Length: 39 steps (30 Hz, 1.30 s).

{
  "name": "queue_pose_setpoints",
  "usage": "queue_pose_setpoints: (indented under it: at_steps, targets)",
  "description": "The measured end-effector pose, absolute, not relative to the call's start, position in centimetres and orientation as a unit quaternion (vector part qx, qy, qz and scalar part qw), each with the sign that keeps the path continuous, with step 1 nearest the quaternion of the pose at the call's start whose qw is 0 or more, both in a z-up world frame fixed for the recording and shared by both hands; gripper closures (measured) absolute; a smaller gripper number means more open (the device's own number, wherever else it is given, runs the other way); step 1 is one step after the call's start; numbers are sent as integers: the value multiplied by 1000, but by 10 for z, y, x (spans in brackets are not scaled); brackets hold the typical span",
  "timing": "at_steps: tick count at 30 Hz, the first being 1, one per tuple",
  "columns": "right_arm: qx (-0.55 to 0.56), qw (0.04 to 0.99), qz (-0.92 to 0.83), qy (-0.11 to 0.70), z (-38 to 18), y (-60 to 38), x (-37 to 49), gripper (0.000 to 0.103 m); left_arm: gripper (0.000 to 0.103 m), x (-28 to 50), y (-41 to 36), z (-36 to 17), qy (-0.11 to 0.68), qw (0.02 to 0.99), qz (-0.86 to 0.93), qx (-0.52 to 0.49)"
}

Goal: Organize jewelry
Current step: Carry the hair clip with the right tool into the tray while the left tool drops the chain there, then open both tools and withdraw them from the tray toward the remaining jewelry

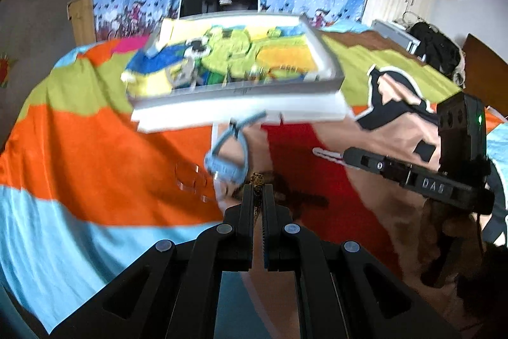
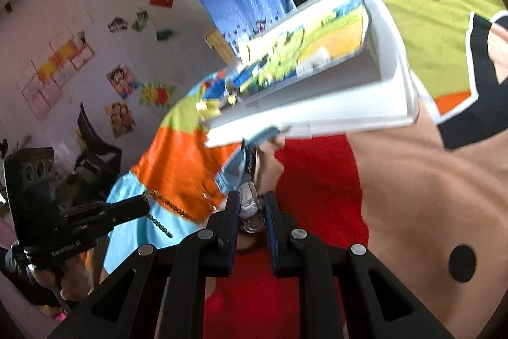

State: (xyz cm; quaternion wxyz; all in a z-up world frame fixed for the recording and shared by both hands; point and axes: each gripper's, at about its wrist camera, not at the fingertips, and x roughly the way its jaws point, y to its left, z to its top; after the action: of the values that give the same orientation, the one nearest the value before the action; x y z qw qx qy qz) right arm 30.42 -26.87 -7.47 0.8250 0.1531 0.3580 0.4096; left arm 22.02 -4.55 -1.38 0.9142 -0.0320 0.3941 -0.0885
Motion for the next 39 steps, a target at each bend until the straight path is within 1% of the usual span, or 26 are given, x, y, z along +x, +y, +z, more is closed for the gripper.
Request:
queue_pose_setpoints:
  at_steps: [7, 10, 14, 18, 23, 32, 34, 37, 38, 39]
  targets:
    - [148, 855, 399, 298, -28, -268, 314, 88, 100, 267, -49, 36, 348, 929, -119, -32]
    - [139, 871, 383, 276, -9, -266, 335, 88, 100, 295, -50, 54, 325, 936, -131, -37]
    - [133, 890, 345, 269, 2, -263, 371, 88, 100, 338, -51, 61, 308, 941, -138, -36]
    - [131, 896, 321, 277, -3, -260, 397, 88, 100, 384, -44, 51, 315, 936, -140, -68]
    - [102, 899, 309, 293, -21, -251, 412, 88, 100, 425, -33, 21, 346, 922, -140, -106]
    - [74, 900, 290, 317, -49, -244, 423, 87, 100, 438, -29, -25, 392, 903, -135, -115]
    - [70, 902, 287, 315, -49, -243, 422, 87, 100, 439, -29, -31, 402, 899, -133, -113]
    - [52, 909, 275, 309, -46, -242, 418, 84, 99, 437, -29, -32, 407, 896, -130, -122]
    - [46, 911, 271, 307, -45, -241, 416, 84, 97, 437, -29, -32, 408, 895, -129, -126]
    - [41, 914, 265, 305, -44, -242, 414, 81, 91, 436, -28, -31, 409, 894, -128, -128]
